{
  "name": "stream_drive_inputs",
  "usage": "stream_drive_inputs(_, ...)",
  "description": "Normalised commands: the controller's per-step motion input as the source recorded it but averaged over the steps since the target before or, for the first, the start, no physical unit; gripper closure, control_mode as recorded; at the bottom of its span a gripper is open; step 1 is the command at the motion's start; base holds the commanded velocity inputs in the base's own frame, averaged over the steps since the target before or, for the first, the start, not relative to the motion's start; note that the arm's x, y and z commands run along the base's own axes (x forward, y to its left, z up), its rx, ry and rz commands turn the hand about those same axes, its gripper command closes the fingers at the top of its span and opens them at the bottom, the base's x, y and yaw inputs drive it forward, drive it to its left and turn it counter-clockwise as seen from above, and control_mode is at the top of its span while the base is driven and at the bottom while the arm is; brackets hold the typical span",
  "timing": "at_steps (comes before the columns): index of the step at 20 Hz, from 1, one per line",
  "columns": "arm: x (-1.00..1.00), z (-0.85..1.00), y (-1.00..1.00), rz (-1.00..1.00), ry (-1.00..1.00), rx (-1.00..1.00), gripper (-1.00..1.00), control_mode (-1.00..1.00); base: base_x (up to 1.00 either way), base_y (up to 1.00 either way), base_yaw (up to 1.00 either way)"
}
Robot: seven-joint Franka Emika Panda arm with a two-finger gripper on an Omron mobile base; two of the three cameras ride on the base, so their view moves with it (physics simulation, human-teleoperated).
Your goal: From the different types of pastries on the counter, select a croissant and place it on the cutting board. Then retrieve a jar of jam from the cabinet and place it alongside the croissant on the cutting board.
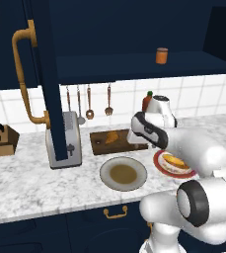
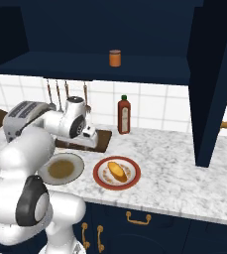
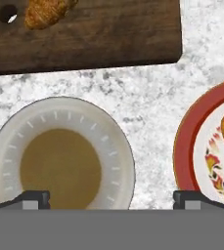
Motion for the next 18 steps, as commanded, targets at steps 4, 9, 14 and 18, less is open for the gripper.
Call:
stream_drive_inputs(4,-0.97,0.82,-0.09,-0.02,-0.4,-0.02,-1.0,-1.0,0.0,0.0,0.0)
stream_drive_inputs(9,-0.78,1.0,-0.07,0.0,-0.45,-0.02,-1.0,-1.0,0.0,0.0,0.0)
stream_drive_inputs(14,-0.4,1.0,-0.27,0.0,-0.34,0.01,-1.0,-1.0,0.0,0.0,0.0)
stream_drive_inputs(18,-0.02,1.0,-0.17,0.0,-0.22,0.0,-1.0,-1.0,0.0,0.0,0.0)
